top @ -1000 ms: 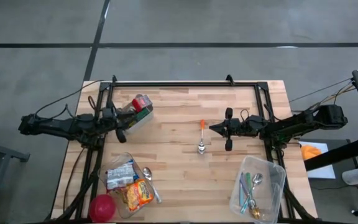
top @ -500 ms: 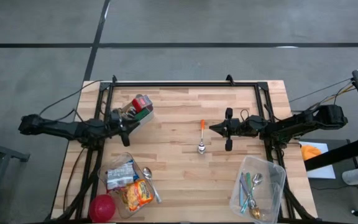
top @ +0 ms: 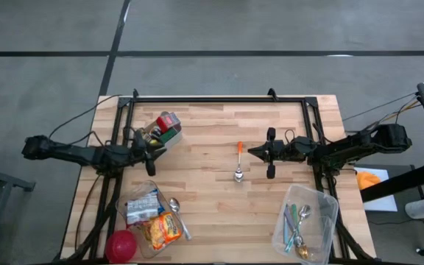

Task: Pick & Place Food Item
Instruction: Put the orange spoon into the white bin

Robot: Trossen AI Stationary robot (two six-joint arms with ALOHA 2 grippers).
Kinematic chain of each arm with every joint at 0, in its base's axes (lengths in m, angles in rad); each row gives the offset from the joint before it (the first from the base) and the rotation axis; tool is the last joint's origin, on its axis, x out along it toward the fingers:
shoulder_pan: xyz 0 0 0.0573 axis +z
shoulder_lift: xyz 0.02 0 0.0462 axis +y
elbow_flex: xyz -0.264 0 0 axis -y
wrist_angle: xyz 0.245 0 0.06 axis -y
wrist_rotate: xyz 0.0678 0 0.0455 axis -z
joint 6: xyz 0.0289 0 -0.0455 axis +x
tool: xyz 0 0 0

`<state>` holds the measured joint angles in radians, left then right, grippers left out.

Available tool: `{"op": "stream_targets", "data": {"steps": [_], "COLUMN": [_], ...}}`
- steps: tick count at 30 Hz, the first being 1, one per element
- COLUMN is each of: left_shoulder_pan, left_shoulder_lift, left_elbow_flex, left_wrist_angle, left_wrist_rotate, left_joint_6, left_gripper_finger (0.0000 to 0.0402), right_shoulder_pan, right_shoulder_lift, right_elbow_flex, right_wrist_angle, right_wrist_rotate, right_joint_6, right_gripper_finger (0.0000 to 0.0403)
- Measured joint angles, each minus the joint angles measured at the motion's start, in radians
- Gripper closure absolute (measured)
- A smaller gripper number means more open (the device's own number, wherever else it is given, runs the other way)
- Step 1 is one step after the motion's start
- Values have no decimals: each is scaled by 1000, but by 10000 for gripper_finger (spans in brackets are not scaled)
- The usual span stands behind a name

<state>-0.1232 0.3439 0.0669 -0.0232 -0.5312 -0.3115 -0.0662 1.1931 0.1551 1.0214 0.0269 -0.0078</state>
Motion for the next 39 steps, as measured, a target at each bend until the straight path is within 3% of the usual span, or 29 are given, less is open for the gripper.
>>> {"op": "stream_targets", "data": {"steps": [39], "left_shoulder_pan": [0], "left_shoulder_lift": [0], "left_elbow_flex": [-33], "left_wrist_angle": [4], "left_wrist_rotate": [0], "left_joint_6": [-3], "left_gripper_finger": [301], "right_shoulder_pan": [0], "right_shoulder_lift": [0], "right_elbow_flex": [0], "right_wrist_angle": [0], "right_wrist_rotate": [0], "right_joint_6": [0], "right_gripper_finger": [392]}}
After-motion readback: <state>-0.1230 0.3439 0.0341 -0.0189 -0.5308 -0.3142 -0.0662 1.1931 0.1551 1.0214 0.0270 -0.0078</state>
